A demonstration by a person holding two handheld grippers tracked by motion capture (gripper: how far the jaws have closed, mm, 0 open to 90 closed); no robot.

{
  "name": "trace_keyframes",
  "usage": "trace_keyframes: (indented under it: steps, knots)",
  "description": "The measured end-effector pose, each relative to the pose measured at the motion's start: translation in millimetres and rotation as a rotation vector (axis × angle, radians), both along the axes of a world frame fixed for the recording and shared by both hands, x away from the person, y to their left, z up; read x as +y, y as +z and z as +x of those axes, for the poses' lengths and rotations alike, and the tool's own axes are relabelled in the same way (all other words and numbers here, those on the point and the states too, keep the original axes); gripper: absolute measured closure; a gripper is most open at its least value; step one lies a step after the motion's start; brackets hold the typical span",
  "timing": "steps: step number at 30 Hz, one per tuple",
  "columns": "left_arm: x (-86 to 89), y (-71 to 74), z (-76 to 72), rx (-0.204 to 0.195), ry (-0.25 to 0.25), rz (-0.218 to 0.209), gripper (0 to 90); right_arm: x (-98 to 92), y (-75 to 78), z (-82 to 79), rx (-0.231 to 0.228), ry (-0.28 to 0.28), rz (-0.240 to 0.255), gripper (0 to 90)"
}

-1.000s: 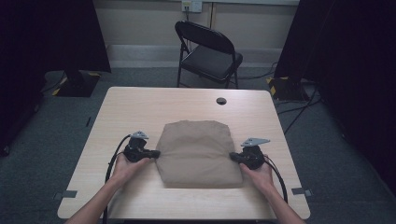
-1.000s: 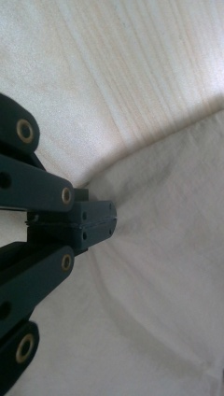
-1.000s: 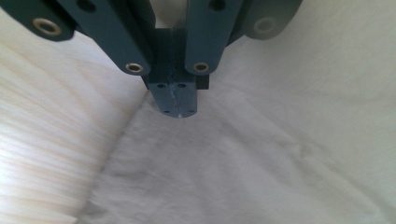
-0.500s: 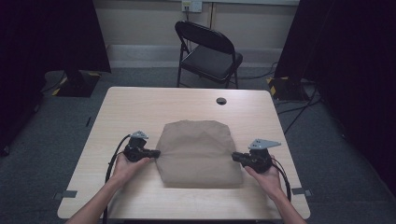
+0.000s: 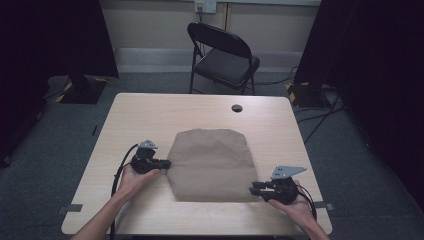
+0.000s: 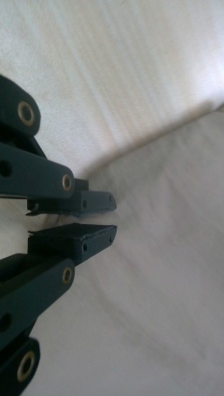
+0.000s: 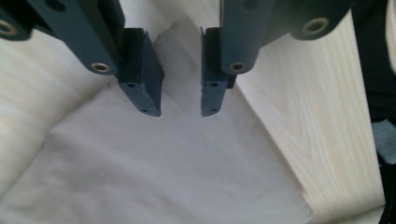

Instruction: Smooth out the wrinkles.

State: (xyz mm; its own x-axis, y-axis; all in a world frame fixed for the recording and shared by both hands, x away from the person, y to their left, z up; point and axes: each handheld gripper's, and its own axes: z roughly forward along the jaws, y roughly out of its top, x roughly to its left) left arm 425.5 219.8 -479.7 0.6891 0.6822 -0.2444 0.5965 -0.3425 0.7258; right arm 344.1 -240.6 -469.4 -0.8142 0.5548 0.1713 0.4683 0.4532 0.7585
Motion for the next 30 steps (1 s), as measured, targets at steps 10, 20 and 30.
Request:
trace_keyframes:
  steps: [10,20,30]
  knots:
    - [-31.2,-0.4,-5.7,0.007,-0.095,-0.009,78.8,5.2,-14.1,-0.5,-0.009,0.057,-0.055,50.6]
    - [-34.8,-11.5,-1.2,0.029,-0.094,0.050,78.1,10.8,-20.8,4.1,-0.018,0.054,-0.076,47.1]
    - [-14.6,-10.3,0.2,0.040,-0.043,0.062,80.0,35.2,-20.9,7.4,-0.029,0.080,-0.044,45.5]
